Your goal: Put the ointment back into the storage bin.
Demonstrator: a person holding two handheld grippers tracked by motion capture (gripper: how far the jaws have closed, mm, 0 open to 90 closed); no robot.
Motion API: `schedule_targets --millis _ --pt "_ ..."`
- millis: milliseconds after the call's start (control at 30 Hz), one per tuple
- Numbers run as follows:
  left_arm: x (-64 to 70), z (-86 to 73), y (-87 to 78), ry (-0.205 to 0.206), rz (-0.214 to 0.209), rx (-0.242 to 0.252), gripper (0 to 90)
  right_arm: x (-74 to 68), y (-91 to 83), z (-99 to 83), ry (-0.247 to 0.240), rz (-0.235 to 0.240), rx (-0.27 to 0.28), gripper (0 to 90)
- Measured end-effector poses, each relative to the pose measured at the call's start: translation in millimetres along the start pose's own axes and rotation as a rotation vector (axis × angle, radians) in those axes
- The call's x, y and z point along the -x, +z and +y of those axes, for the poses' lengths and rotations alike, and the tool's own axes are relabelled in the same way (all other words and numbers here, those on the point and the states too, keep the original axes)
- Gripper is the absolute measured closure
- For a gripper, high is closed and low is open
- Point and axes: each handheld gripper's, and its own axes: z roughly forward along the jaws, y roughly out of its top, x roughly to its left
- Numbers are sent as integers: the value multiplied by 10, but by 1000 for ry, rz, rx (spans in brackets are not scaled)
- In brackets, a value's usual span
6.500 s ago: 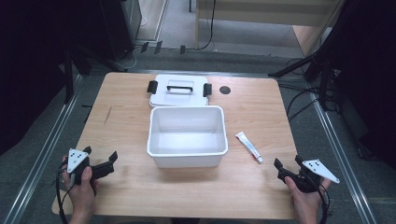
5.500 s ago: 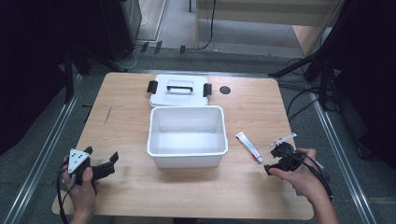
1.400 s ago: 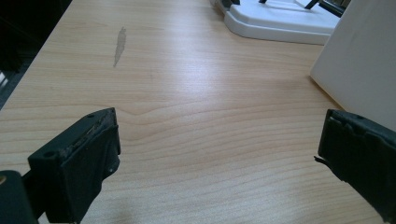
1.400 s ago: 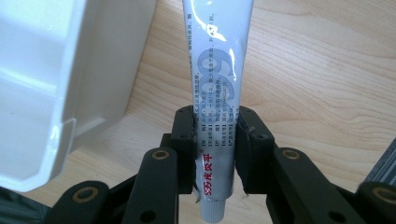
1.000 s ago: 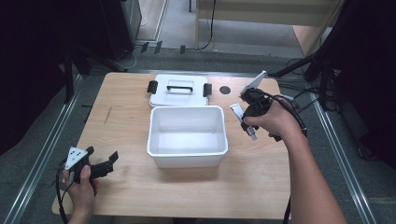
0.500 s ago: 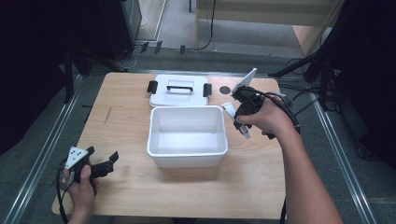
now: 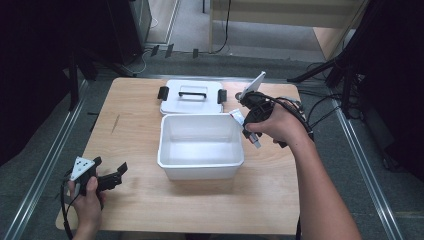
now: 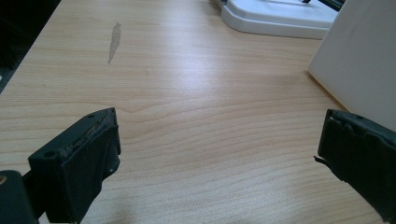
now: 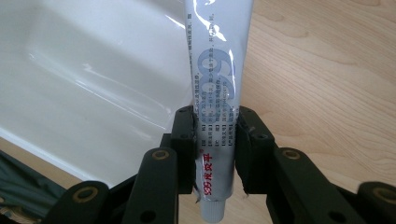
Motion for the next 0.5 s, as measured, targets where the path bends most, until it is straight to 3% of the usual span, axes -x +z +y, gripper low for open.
schedule_targets --millis 500 --pt "-5 3 2 -2 -3 -7 0 -208 -8 102 -66 0 -6 721"
